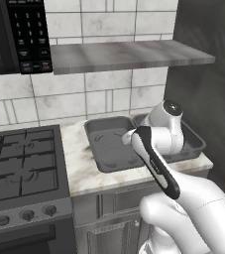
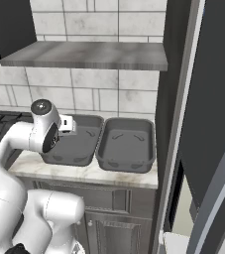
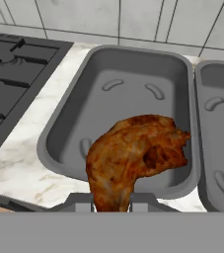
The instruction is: Place one lemon and one chicken drumstick in each tupperware on the nearby counter, to pack two identical lunches.
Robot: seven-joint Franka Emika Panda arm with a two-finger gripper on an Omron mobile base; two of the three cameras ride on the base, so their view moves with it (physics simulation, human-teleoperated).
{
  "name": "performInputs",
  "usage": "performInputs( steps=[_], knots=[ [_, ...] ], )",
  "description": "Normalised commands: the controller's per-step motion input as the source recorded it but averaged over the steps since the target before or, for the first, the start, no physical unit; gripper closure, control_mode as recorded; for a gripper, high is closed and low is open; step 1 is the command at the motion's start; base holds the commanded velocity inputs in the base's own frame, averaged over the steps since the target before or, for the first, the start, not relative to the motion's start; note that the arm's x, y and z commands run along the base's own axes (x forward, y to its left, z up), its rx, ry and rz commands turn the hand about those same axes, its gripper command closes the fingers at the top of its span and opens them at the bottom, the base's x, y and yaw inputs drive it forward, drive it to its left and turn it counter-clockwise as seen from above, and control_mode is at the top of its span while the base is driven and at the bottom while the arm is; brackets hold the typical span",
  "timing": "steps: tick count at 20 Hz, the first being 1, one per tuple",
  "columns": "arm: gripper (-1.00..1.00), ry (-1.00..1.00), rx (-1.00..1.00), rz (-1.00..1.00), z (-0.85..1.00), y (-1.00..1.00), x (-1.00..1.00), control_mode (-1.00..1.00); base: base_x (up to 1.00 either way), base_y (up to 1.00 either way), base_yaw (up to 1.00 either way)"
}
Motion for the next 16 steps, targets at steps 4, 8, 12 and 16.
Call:
performInputs(
  steps=[4, 8, 12, 16],
  knots=[
    [1.00, 0.12, 0.00, 0.00, -0.33, 0.37, 0.26, -1.00, 0.00, 0.00, 0.00],
    [1.00, 0.02, 0.00, 0.00, -0.19, 0.14, 0.39, -1.00, 0.00, 0.00, 0.00],
    [1.00, 0.00, 0.00, 0.00, -0.08, 0.00, 0.46, -1.00, 0.00, 0.00, 0.00],
    [1.00, 0.00, 0.00, 0.00, -0.15, 0.00, 0.55, -1.00, 0.00, 0.00, 0.00]
  ],
)
